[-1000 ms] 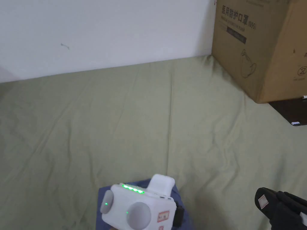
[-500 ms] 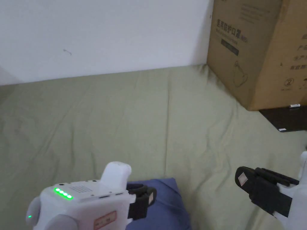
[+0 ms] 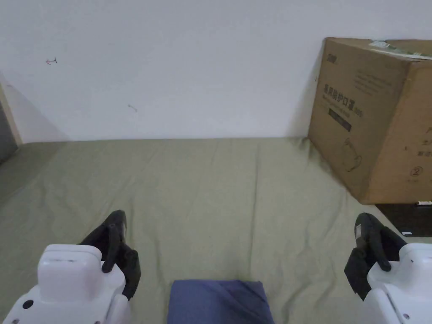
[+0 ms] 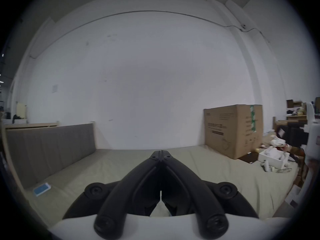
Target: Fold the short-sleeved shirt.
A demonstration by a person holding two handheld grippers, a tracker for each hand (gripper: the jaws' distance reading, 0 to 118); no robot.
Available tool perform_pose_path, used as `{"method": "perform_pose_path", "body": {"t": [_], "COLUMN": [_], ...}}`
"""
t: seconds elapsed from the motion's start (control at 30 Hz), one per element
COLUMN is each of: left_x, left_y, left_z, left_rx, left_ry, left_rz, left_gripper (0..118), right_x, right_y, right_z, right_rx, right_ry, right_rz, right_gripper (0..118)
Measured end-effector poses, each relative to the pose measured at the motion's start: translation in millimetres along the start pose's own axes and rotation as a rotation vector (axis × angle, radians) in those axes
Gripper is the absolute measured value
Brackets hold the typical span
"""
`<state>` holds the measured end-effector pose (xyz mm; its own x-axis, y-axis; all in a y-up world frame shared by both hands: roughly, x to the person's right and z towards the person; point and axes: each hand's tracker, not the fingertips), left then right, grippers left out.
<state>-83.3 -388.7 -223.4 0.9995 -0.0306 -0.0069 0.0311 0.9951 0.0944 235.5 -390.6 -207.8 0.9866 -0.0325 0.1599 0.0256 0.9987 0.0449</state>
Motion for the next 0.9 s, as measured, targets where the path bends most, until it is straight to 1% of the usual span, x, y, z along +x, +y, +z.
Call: {"method": "perform_pose_path", "body": {"t": [0.07,0.1,0.13,0.27,0.37,0.43,0.47,0.5,0.57,0.67,0.7,0.73,0.77,0.8,0.87,0.9], "left_x": [1.3,1.4,1.4,2.8,3.7,4.4,3.1,0.3,-8.0,-23.9,-28.7,-33.0,-37.7,-42.4,-53.6,-59.3], "left_y": [-9.0,-11.5,-13.2,-16.9,-17.4,-17.1,-15.2,-12.7,-7.0,-2.5,-3.4,-5.0,-8.6,-13.1,-24.5,-31.7], "left_z": [4.5,5.5,6.3,9.3,10.3,10.5,10.8,10.4,8.8,7.6,6.9,5.4,3.0,-0.4,-9.8,-15.0], "left_rx": [-0.034,-0.05,-0.049,-0.053,-0.054,-0.053,-0.047,-0.044,-0.043,-0.05,-0.062,-0.086,-0.127,-0.174,-0.283,-0.336], "left_ry": [0.032,0.023,0.019,0.017,0.014,0.021,0.025,0.022,0.02,0.048,0.055,0.05,0.029,-0.01,-0.089,-0.122], "left_rz": [0.055,0.068,0.063,0.0,0.01,0.001,-0.015,-0.023,-0.035,-0.051,-0.057,-0.058,-0.046,-0.021,0.055,0.098], "left_gripper": [0,0,0,0,0,0,0,0,0,0,0,0,0,0,0,0], "right_x": [3.6,6.4,9.2,19.1,19.1,17.3,15.1,11.8,3.1,-12.2,-17.8,-22.1,-25.7,-31.8,-46.5,-50.0], "right_y": [-7.3,-8.3,-7.5,-3.1,-3.1,-1.4,0.8,2.8,4.4,-4.6,-9.5,-14.2,-20.8,-29.1,-55.7,-73.5], "right_z": [4.6,4.0,4.3,7.2,8.6,8.7,8.2,7.4,3.2,-10.2,-17.5,-26.4,-39.3,-56.1,-94.8,-117.0], "right_rx": [-0.016,-0.02,-0.03,-0.05,-0.038,-0.033,-0.024,-0.006,0.037,0.083,0.064,0.017,-0.065,-0.195,-0.487,-0.653], "right_ry": [-0.046,-0.05,-0.052,-0.056,-0.074,-0.068,-0.052,-0.04,-0.026,0.074,0.115,0.184,0.281,0.375,0.467,0.499], "right_rz": [-0.001,0.008,0.015,-0.007,0.013,0.039,0.065,0.114,0.242,0.413,0.441,0.445,0.433,0.427,0.42,0.389], "right_gripper": [0,0,0,0,0,0,0,0,0,0,0,0,0,0,0,0]}}
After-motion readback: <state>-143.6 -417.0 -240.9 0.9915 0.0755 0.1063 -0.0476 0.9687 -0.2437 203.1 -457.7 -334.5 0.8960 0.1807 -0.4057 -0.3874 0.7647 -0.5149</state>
